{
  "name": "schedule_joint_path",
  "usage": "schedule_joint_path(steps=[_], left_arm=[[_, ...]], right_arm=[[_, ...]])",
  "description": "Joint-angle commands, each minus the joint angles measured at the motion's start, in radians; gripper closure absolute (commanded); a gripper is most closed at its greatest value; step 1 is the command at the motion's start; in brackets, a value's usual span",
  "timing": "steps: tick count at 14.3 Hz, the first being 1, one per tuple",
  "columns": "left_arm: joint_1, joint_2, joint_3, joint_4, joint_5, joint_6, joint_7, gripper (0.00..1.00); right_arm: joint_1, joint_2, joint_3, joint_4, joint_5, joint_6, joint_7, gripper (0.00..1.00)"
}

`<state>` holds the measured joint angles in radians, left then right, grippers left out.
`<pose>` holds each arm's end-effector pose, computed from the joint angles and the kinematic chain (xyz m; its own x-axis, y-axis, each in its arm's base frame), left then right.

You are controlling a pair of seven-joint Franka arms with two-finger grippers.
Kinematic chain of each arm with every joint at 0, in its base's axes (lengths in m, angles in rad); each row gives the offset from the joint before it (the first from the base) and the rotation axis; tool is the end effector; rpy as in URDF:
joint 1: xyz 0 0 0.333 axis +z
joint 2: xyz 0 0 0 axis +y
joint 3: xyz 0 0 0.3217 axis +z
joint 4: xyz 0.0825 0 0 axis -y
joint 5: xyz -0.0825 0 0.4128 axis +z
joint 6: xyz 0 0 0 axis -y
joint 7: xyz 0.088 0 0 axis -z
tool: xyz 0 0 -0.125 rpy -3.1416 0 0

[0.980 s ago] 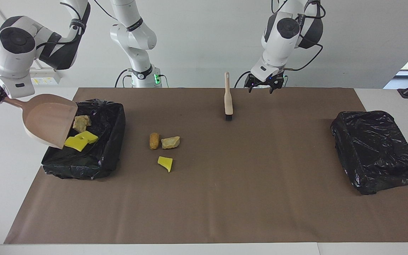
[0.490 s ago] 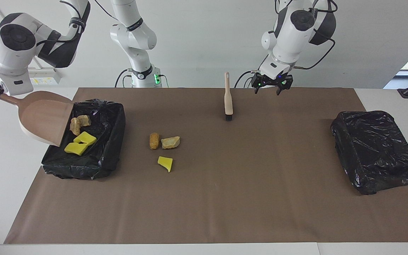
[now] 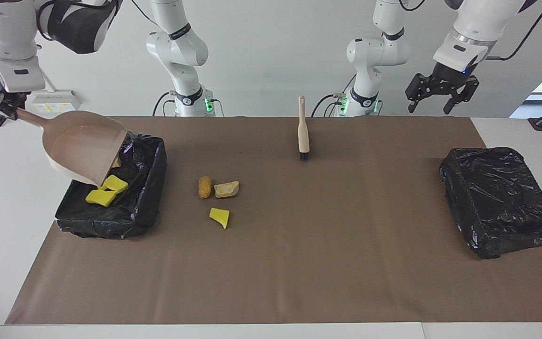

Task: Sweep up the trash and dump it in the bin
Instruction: 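Bring the empty dustpan back to the table center with the right gripper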

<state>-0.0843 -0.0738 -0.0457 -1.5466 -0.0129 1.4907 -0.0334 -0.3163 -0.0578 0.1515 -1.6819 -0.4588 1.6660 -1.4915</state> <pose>0.5465 -0.0742 0.6590 0.9951 -0.0974 0.0175 -0.0976 -0.9952 0.0101 0.5585 -0.1427 0.6102 0.2013 0.8720 -0.4462 0.9791 -0.1920 0.0666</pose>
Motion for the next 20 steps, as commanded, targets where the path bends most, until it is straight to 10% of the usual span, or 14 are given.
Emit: schedule_joint_path(steps=[1, 9, 14, 20], left_arm=[[0.014, 0.074, 0.000, 0.120, 0.027, -0.066, 0.001, 0.00], [0.096, 0.039, -0.049, 0.095, 0.040, -0.087, 0.095, 0.00], [0.100, 0.031, -0.063, 0.085, 0.065, -0.090, 0.096, 0.00], [0.087, 0.026, -0.062, 0.083, 0.064, -0.093, 0.084, 0.00]], right_arm=[[0.054, -0.013, 0.117, -0.004, 0.074, -0.098, 0.310, 1.00], [0.448, 0.205, 0.120, 0.031, 0.284, -0.074, 1.383, 1.00], [0.655, 0.520, 0.120, 0.333, 0.388, -0.003, 1.966, 1.00], [0.773, 0.665, 0.122, 0.392, 0.499, 0.216, 2.203, 1.00]])
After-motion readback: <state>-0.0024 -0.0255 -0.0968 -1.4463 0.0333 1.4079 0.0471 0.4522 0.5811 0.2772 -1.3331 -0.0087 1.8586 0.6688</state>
